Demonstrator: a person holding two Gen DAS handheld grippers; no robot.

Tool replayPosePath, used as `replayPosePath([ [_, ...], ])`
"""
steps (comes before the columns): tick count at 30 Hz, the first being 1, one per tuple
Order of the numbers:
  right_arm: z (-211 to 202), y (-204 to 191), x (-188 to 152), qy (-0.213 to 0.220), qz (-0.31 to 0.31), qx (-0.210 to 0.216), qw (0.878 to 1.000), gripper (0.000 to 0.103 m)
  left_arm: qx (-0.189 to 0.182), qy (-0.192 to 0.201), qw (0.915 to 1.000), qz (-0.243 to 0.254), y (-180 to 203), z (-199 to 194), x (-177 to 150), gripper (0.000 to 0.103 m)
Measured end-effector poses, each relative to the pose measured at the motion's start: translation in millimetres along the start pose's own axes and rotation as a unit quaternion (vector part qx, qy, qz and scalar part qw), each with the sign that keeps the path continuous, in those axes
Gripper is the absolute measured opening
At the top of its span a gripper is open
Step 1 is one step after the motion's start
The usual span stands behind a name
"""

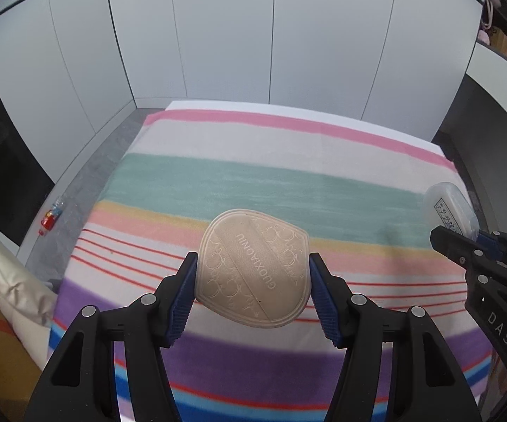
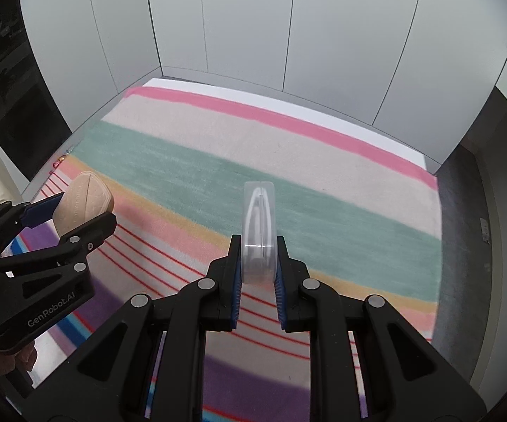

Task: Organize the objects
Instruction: 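Grasp the beige powder puff with the left tool while the right tool grasps the clear plastic case, then lift the puff and case and carry both toward the cardboard box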

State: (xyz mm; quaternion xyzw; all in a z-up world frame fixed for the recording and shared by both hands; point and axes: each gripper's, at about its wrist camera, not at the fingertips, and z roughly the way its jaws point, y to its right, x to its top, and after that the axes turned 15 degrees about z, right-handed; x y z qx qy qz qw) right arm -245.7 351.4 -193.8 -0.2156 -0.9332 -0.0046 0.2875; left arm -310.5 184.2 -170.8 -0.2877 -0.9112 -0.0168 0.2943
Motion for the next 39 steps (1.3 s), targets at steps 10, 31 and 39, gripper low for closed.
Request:
replayPosePath([
  [10,-61,10,-13,0.014,0.006,-0.003,1.000,0.016,-0.001,0.021,0.9997,0.015,22,-67,-6,0.062],
  [31,-215,21,-56,0.038,0.023,0.022,0.999,0.016,-0.008,0.068,0.9976,0.011,40,-212,-33,0.062],
  [39,-255,17,-83,0.041,-0.007,0.044,0.998,0.017,-0.010,0.084,0.9964,0.008,41,-256,-65,0.062],
])
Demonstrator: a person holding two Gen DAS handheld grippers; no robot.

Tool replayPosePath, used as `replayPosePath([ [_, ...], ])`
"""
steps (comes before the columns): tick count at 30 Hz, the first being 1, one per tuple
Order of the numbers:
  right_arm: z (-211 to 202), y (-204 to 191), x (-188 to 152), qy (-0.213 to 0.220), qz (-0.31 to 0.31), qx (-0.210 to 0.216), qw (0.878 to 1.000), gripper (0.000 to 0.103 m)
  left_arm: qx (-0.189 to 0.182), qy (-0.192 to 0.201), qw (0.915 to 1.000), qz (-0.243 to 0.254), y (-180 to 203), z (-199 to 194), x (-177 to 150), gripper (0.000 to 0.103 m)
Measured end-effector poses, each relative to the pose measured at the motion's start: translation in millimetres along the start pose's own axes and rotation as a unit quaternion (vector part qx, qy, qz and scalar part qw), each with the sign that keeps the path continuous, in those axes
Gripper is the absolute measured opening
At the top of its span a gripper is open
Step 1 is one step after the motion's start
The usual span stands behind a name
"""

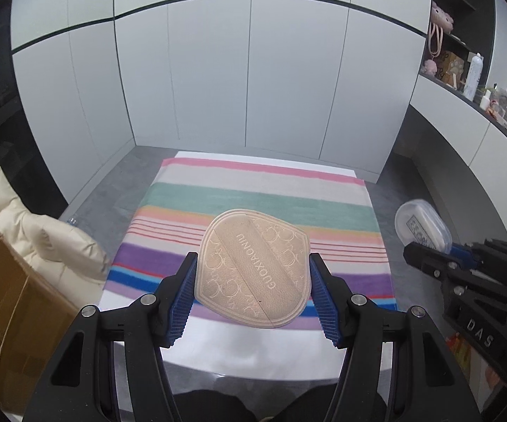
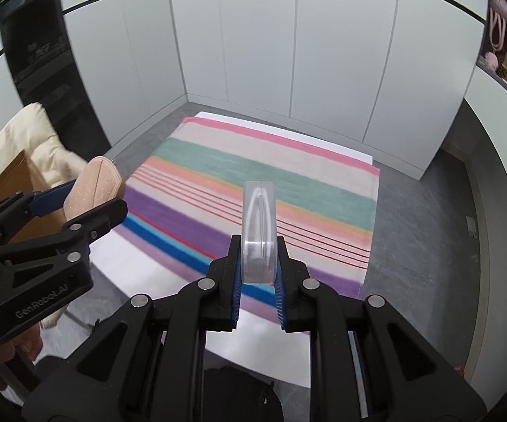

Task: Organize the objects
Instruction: 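Lift the puff and case and carry both toward the cardboard box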

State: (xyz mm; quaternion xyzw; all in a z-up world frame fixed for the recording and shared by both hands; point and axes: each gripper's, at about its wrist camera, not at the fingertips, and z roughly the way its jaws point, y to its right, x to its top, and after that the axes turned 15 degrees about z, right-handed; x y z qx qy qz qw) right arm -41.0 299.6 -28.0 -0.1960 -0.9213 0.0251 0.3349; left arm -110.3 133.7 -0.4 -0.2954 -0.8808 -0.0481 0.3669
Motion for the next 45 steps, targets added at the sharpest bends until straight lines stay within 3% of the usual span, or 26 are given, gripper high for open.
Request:
replayPosePath([
  [7,-10,-16,-5,0.003,-0.031,0.030,0.999,0.017,-0.006,0.004,1.0000,-0.006,-11,-16,-13,0.062],
  [12,-11,-19,3,0.007,-0.015,0.050,0.999,0.017,0.008,0.008,0.9999,-0.007,-19,-19,-20,0.062],
  [45,24,-106,3,-0.023,-0.061,0.088,0.994,0.017,0.067,0.007,0.9941,-0.085,-116,-40,-63,0.062],
])
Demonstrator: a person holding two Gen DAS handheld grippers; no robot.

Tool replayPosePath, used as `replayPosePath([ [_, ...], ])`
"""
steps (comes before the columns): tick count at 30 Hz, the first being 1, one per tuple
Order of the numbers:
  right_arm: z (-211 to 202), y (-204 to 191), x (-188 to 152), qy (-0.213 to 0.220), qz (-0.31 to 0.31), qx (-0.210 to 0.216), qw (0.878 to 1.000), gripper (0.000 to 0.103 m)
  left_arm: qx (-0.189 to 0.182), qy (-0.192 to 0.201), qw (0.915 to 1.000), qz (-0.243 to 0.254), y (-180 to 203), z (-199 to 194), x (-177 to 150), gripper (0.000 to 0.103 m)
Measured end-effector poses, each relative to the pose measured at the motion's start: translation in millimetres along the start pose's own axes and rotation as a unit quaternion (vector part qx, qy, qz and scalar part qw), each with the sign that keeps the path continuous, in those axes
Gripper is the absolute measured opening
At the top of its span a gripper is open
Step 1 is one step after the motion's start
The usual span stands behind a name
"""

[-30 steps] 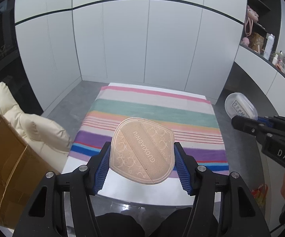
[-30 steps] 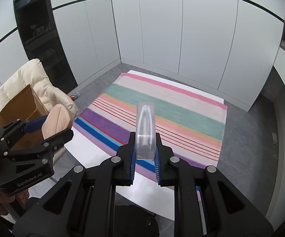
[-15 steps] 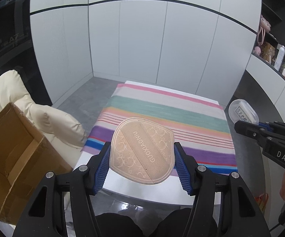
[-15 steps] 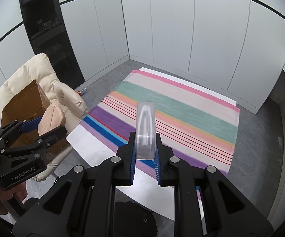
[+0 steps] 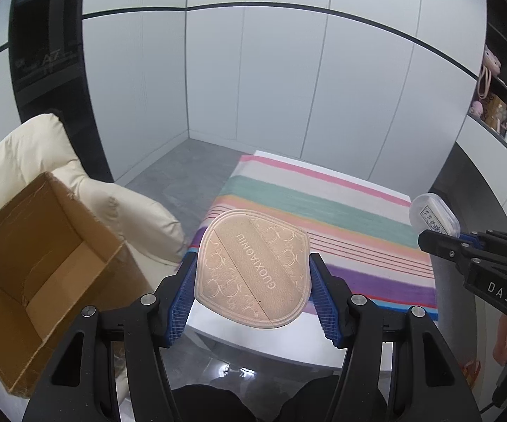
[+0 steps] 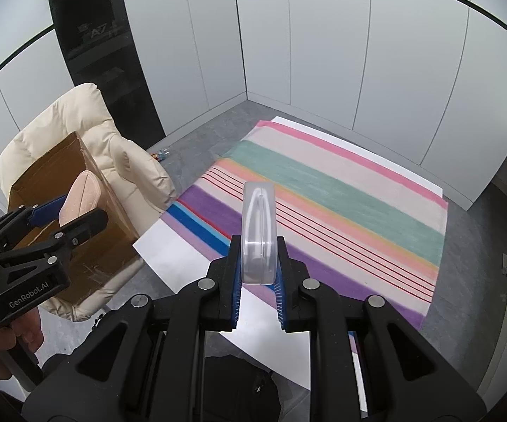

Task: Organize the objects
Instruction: 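Lift the puff and case and carry both toward the cardboard box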

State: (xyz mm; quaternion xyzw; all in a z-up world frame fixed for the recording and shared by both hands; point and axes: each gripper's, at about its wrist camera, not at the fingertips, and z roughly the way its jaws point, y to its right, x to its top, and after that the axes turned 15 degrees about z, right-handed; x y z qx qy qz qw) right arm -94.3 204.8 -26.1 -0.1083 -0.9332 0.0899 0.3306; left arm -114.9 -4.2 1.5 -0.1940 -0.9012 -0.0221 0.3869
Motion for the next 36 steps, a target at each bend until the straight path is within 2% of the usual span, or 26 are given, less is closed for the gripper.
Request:
replayPosePath([
  [18,13,-64,0,-0.003,-0.050,0.033,0.998,0.017,0.039,0.000,0.9985,-0.038,-51,-20,-24,0.062],
  [36,31,-132,-7,-0.020,-0.105,0.070,0.992,0.017,0.085,-0.009,0.9930,-0.082,-103,-39,-54,0.062],
])
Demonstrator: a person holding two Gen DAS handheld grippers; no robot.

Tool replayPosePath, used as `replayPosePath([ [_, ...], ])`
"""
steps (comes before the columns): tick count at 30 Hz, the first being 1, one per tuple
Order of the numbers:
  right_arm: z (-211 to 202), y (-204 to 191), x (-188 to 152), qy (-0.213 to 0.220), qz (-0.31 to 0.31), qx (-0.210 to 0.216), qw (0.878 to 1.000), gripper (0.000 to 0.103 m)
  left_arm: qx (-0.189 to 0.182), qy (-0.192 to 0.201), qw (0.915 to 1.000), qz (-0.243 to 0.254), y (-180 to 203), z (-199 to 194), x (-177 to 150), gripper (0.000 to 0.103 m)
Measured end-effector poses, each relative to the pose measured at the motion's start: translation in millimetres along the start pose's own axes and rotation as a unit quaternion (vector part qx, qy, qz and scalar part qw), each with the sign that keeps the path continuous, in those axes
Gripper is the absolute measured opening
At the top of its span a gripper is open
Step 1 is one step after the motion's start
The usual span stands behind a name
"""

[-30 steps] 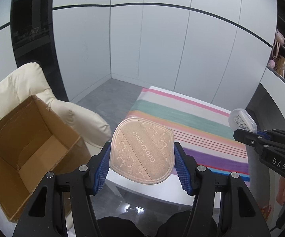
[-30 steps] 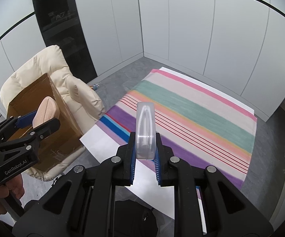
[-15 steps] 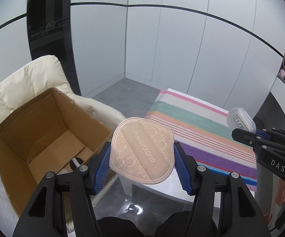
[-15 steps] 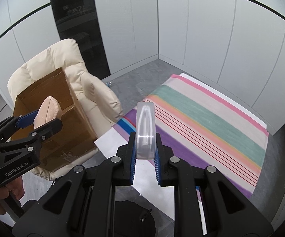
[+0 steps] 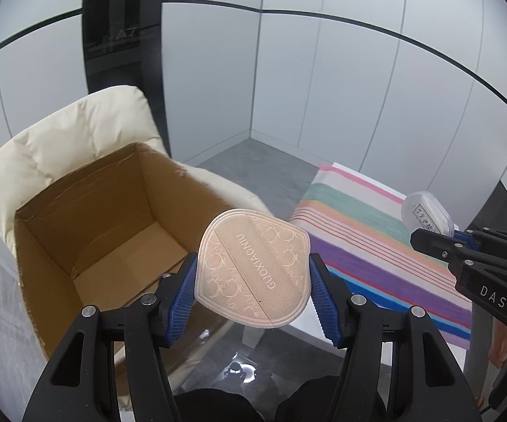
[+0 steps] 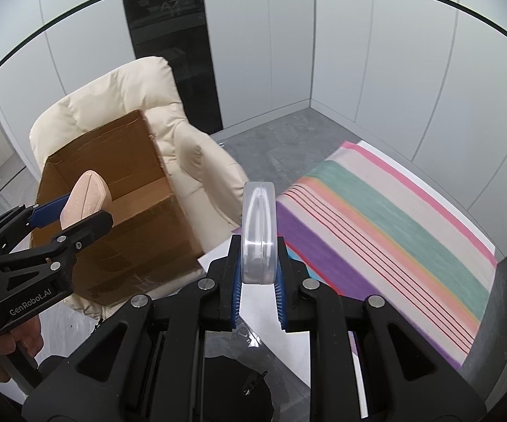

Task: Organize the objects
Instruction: 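Lift the puff and case and carry both toward the cardboard box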

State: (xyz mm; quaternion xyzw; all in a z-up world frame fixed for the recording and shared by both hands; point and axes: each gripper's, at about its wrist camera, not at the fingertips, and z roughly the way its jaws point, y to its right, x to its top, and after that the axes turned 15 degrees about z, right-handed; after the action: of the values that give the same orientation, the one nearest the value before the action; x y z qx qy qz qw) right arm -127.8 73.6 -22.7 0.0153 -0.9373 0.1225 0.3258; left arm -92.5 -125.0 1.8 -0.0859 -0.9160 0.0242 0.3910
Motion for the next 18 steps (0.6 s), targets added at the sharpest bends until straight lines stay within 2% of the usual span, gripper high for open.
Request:
replayPosePath([
  [18,30,-87,6,-0.021,-0.058,0.049,0.997,0.017,0.059,-0.015,0.9963,-0.061,-80,-8,-38,0.062],
])
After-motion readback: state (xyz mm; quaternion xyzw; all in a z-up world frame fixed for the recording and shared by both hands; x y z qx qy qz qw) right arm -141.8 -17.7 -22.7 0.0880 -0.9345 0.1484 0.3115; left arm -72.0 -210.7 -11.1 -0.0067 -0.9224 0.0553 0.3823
